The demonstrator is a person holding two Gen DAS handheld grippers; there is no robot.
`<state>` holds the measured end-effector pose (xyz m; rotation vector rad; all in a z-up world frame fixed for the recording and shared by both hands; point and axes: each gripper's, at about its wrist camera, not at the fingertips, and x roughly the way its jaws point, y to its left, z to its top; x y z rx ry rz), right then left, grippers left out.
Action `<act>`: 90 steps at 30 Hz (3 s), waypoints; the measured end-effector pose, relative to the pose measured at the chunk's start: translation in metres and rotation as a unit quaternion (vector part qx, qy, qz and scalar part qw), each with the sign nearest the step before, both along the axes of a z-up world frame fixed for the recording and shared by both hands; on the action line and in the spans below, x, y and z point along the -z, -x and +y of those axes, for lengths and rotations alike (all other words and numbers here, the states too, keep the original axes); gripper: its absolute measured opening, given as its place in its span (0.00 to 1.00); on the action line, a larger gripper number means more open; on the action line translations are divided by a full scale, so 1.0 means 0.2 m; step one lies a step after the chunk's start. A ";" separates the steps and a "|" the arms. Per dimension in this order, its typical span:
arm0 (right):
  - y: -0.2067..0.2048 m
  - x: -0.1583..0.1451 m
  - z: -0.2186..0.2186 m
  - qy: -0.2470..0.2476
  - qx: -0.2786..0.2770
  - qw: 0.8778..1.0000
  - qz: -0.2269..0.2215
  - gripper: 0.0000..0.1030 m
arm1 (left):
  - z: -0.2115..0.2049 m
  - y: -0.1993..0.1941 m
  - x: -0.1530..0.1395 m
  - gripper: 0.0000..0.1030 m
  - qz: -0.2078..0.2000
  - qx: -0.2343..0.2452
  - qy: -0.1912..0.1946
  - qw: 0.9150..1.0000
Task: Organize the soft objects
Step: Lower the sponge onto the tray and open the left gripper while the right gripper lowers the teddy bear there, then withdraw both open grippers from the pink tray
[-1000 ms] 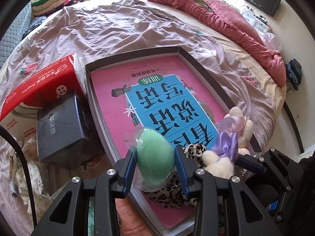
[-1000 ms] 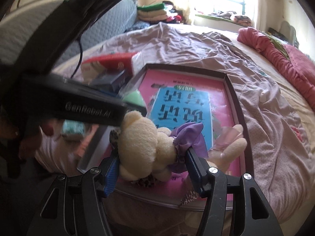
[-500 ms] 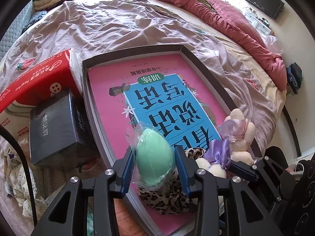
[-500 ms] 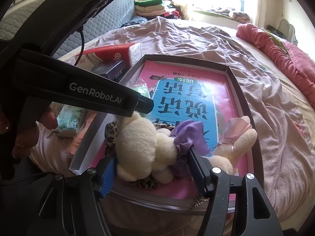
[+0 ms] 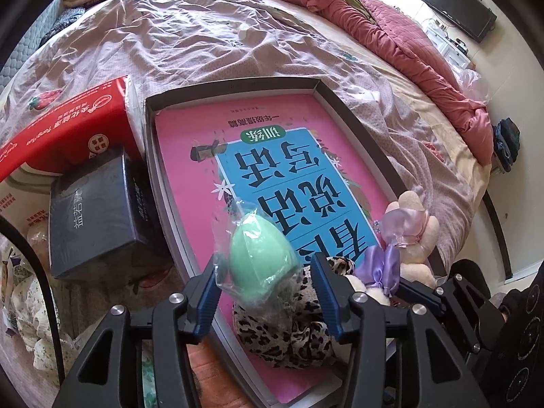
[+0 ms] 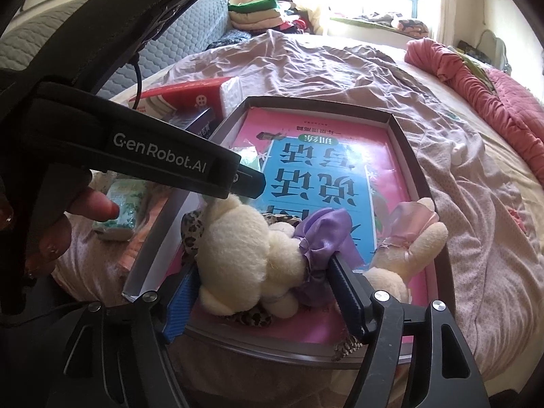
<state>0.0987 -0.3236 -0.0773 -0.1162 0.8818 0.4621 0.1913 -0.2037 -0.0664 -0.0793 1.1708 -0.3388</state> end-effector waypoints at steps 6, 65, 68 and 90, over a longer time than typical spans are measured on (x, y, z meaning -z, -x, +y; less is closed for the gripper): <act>0.02 -0.02 -0.01 -0.015 -0.005 1.000 0.001 0.77 | 0.02 0.00 -0.03 0.57 -0.005 -0.006 0.005 1.000; 0.15 -0.48 -0.23 -0.087 0.159 0.979 -0.098 0.81 | 0.40 0.44 -0.44 0.77 -0.117 -0.074 -0.041 0.990; 0.17 -0.51 -0.21 -0.086 0.156 0.979 -0.104 0.81 | 0.42 0.47 -0.46 0.77 -0.121 -0.074 -0.044 0.989; 0.26 -0.68 -0.02 -0.083 0.118 0.982 -0.124 0.82 | 0.77 0.64 -0.61 0.78 -0.137 -0.132 -0.037 0.981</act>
